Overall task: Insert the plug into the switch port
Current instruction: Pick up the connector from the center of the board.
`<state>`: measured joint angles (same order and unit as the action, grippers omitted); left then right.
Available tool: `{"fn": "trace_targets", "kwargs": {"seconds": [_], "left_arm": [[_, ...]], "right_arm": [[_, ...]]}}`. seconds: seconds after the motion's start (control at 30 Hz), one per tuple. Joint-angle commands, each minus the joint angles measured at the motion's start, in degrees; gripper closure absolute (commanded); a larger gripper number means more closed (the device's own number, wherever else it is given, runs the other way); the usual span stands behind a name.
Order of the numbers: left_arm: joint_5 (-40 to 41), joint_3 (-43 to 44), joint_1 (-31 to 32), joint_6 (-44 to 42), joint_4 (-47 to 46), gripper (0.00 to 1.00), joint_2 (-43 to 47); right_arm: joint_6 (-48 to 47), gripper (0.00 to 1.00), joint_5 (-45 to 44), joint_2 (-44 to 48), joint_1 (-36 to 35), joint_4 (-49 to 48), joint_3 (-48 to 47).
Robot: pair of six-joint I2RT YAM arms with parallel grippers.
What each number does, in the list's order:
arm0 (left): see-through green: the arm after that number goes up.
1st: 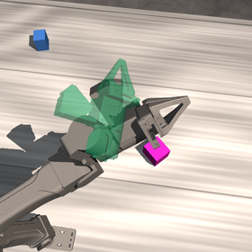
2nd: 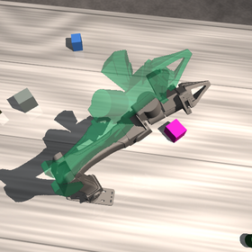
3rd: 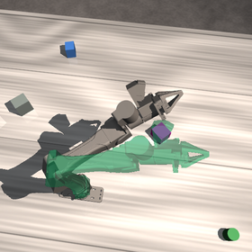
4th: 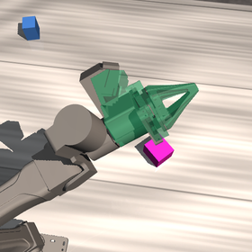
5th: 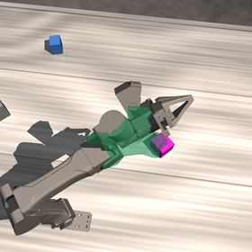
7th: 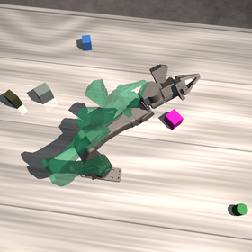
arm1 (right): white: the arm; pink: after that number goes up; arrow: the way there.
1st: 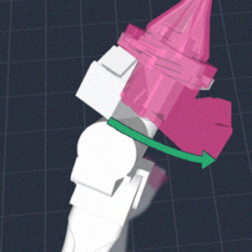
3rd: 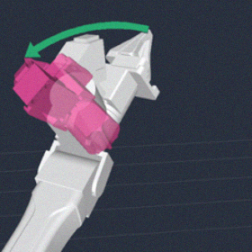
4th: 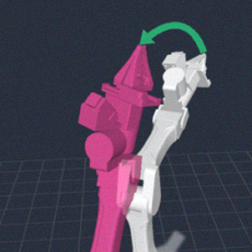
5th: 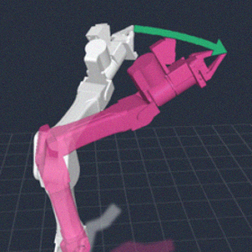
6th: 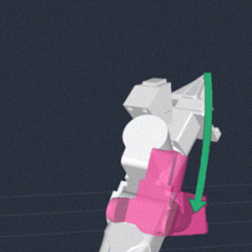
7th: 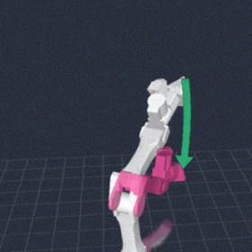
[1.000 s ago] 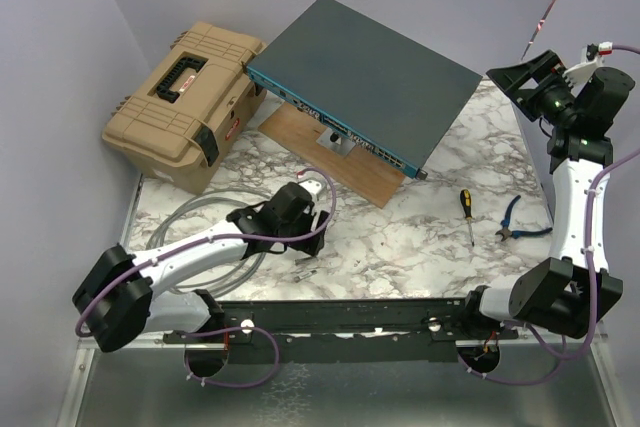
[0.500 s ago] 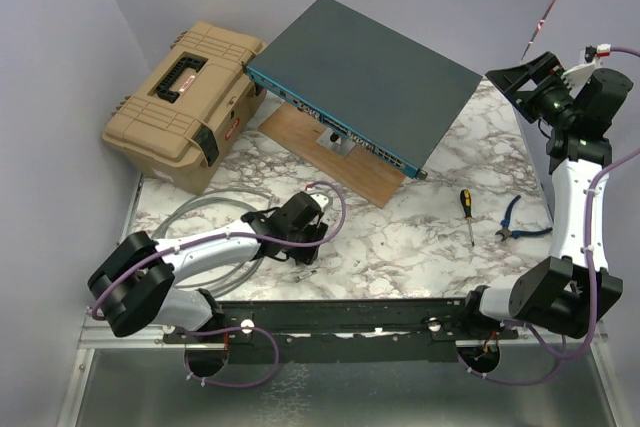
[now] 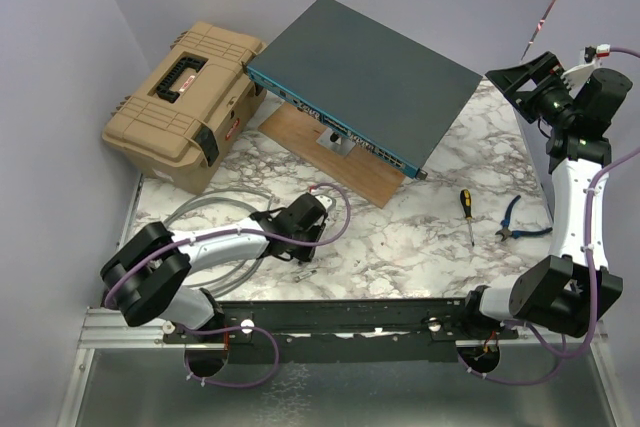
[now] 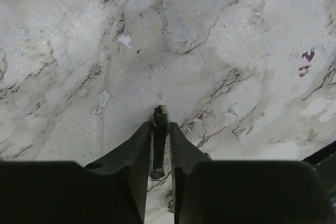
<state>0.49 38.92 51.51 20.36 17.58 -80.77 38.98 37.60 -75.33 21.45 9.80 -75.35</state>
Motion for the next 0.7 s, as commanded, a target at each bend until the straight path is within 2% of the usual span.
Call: {"fn": "trace_targets", "kwargs": {"seconds": [0.0, 0.1, 0.17, 0.4, 0.53, 0.67], "left_arm": [[0.94, 0.11, -0.14, -0.85, -1.93, 0.83, -2.57], [-1.66, 1.3, -2.09, -1.59, -3.96, 0.89, -4.12], [-6.56, 1.98, -4.99, -1.56, -6.48, 0.92, -4.83], [-16.8, 2.91, -12.35, -0.38, -16.14, 0.93, -6.42], [-22.37, 0.2, -15.07, 3.24, -25.79, 0.92, -8.24], [-24.57, -3.11, -16.67, 6.96, -34.31, 0.9, -9.6]], "right_arm": [[0.49, 0.0, 0.7, -0.68, 0.17, -1.39, 0.64], [0.99, 0.0, 1.2, -0.88, 0.25, -1.77, 0.64], [1.31, 0.0, 1.56, -1.11, 0.22, -2.02, 0.56], [1.96, 0.0, 2.5, -1.73, 0.21, -2.73, 0.12], [2.39, 0.0, 2.95, -1.81, 0.15, -3.48, 0.59], [2.57, 0.0, 3.43, -1.75, 0.12, -4.09, 0.88]]}}
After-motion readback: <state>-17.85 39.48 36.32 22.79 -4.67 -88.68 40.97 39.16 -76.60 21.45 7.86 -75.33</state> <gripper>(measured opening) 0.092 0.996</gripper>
